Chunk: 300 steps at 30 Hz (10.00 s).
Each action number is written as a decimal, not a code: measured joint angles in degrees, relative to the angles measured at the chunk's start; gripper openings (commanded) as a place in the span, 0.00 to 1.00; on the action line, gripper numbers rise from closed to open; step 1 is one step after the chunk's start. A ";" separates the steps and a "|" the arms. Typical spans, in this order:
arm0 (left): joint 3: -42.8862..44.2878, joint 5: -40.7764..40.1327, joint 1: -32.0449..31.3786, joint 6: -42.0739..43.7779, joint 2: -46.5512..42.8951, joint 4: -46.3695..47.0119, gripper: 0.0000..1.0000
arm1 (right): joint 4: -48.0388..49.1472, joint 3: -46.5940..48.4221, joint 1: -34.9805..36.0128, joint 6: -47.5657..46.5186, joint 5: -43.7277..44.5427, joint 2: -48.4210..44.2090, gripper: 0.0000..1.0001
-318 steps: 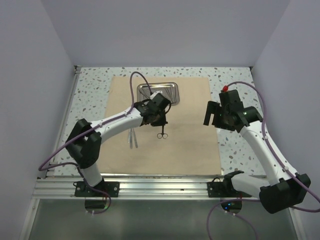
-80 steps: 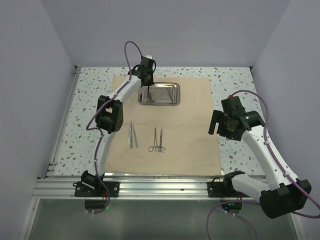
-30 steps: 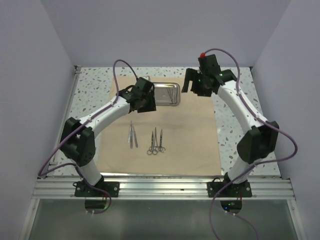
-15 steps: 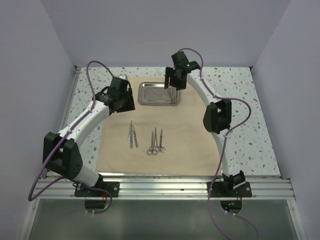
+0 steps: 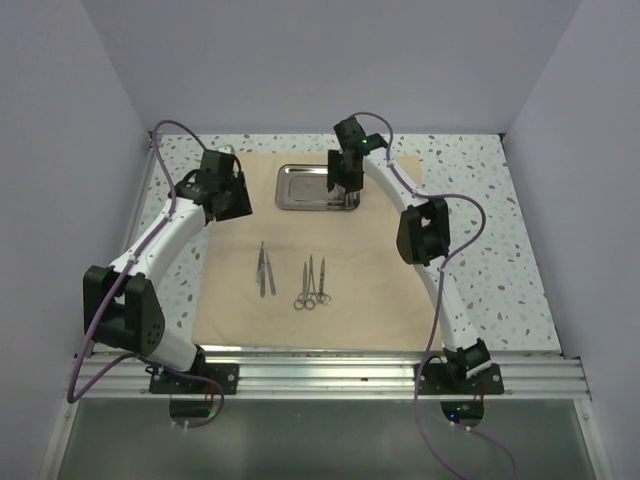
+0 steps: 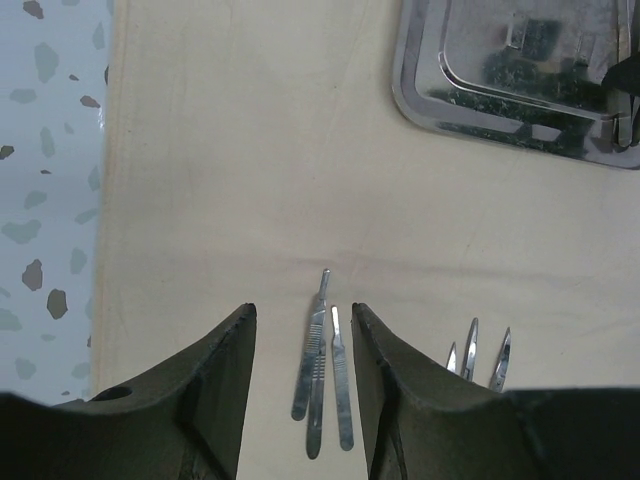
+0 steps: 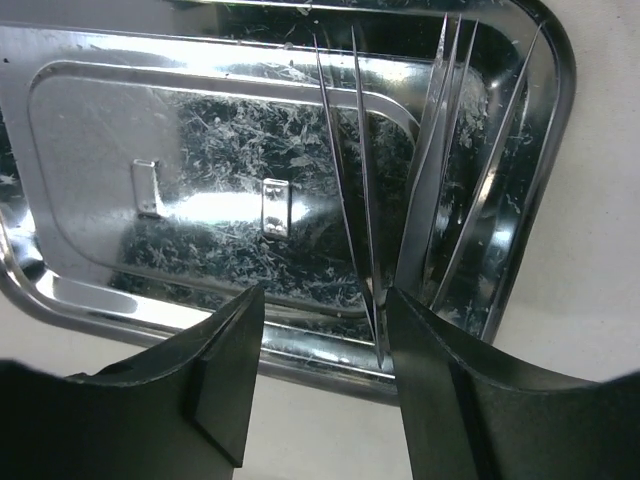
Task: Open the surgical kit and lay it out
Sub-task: Pick up the medical item from the container, then place the medical item in the surgical kit, then pick up the medical item from the container, then place the medical item in the surgical kit, then pick up the medical item from the container.
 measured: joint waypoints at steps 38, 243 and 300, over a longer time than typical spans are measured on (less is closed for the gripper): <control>4.04 4.11 2.64 2.01 9.42 0.94 0.43 | -0.42 0.63 0.02 -1.60 5.75 1.66 0.00; 61.11 -0.26 -19.58 -3.63 60.24 18.53 0.44 | 3.50 -83.06 0.92 5.53 14.29 -93.70 0.63; 63.14 -10.47 -20.94 -3.19 63.21 19.37 0.00 | -3.96 -85.35 0.92 2.40 21.79 -104.85 0.60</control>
